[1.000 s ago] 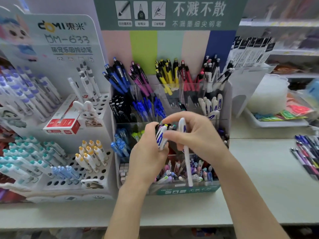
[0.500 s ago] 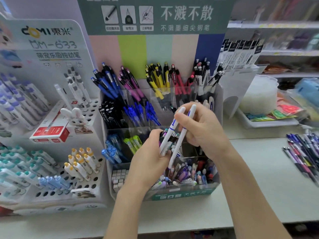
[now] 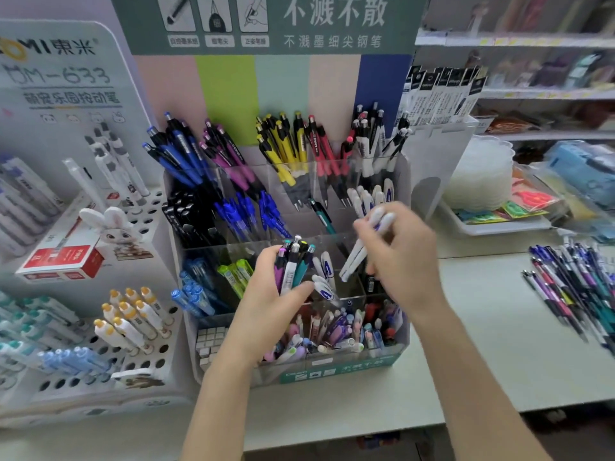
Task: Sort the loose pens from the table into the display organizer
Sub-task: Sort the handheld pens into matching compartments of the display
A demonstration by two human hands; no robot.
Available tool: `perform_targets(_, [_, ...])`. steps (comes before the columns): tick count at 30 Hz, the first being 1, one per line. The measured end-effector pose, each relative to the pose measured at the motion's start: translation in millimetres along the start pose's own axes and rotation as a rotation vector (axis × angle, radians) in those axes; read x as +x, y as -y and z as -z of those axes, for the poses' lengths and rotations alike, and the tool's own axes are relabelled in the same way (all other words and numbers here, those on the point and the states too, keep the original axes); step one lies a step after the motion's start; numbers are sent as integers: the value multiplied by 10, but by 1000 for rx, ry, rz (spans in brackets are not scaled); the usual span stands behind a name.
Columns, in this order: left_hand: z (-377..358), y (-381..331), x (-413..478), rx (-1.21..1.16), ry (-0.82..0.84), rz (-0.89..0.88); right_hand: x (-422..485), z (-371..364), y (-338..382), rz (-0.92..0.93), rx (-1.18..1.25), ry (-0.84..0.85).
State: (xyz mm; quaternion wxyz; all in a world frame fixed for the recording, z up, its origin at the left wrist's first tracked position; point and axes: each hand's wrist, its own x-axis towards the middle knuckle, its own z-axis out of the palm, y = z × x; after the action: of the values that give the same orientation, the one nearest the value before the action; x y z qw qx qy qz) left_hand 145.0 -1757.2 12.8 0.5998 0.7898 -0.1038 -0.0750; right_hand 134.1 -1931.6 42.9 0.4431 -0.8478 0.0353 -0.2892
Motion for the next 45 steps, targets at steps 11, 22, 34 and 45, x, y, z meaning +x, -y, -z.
perform_targets(11, [-27,24,-113,-262,120,-110,-246,-461,-240,-136,-453,330])
perform_targets(22, [3,36,-114,-292,135,-109,-261,-209,356,-157,372,302])
perform_targets(34, [165,76,-126,-385,145,46,-178,-300,337,-210,440,371])
perform_targets(45, [221,87,-68,15,62,-105,-42,-220,307,-238,636,196])
